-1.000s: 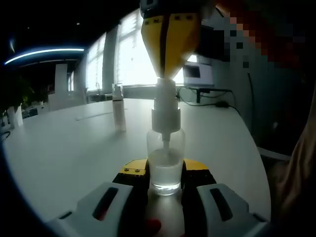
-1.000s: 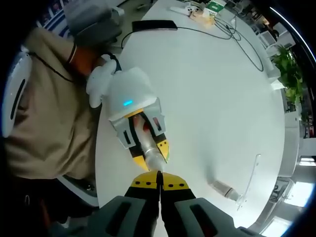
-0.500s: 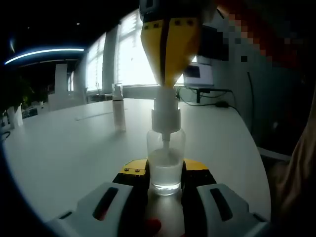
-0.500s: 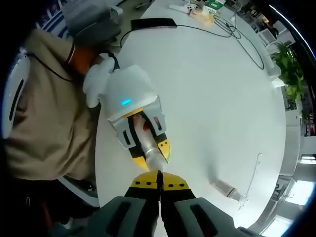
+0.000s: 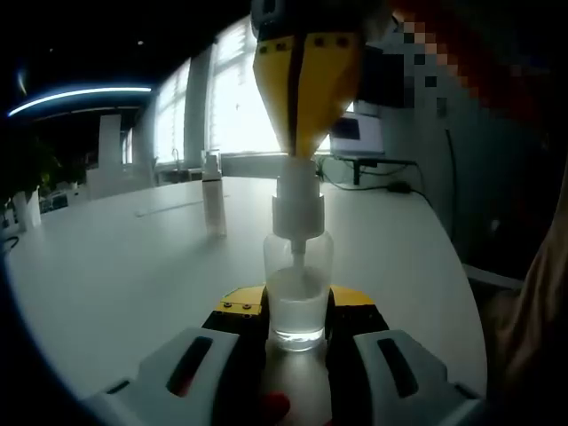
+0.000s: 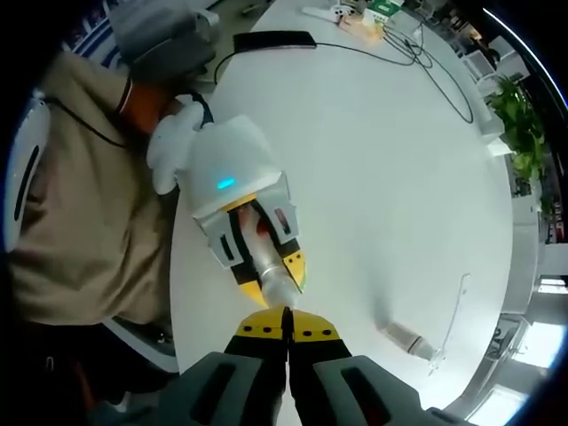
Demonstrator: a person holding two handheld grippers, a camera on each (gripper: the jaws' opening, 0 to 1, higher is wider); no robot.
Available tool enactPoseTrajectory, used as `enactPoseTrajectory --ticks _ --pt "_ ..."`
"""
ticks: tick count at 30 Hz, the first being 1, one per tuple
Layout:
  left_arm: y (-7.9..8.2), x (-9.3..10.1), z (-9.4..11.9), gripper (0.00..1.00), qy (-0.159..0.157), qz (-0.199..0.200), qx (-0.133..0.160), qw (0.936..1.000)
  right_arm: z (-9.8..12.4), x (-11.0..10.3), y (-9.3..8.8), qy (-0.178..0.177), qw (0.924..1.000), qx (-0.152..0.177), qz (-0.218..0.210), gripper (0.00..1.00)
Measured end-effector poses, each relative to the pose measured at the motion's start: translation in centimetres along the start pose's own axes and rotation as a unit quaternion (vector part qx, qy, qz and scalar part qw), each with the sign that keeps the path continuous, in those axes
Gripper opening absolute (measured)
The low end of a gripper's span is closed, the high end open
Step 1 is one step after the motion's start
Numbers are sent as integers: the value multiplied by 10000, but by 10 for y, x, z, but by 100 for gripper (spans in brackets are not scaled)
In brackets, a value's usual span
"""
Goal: Clamp pump bottle remove cover press pump head put on cover
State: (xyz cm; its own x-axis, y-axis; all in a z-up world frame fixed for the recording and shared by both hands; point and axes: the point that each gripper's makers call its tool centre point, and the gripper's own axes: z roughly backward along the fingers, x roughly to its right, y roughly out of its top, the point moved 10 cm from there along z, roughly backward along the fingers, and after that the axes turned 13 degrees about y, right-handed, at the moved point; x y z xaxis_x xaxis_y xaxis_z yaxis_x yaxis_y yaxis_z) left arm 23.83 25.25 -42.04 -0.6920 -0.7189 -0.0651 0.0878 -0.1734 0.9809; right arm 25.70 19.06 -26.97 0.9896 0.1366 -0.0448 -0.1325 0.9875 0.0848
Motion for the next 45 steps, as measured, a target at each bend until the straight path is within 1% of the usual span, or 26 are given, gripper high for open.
enactPoseTrajectory --ticks 4,14,21,25,32,45 --pt "0 1 0 15 0 -5 2 10000 0 0 -1 20 10000 41 -18 0" --pt "0 0 0 15 0 -14 7 10000 2 0 -1 -7 10000 24 -18 0" --pt "0 2 0 15 -3 -3 5 10000 5 -3 -2 -70 9999 45 151 0" --pt "-1 -1 0 15 9 11 -4 10000 6 -2 -2 -83 9999 82 25 0" --pt "0 1 0 15 7 11 -2 10000 6 -1 -3 -99 9999 135 40 0" --pt "0 1 0 15 9 6 0 10000 7 0 -2 -54 9999 112 76 0"
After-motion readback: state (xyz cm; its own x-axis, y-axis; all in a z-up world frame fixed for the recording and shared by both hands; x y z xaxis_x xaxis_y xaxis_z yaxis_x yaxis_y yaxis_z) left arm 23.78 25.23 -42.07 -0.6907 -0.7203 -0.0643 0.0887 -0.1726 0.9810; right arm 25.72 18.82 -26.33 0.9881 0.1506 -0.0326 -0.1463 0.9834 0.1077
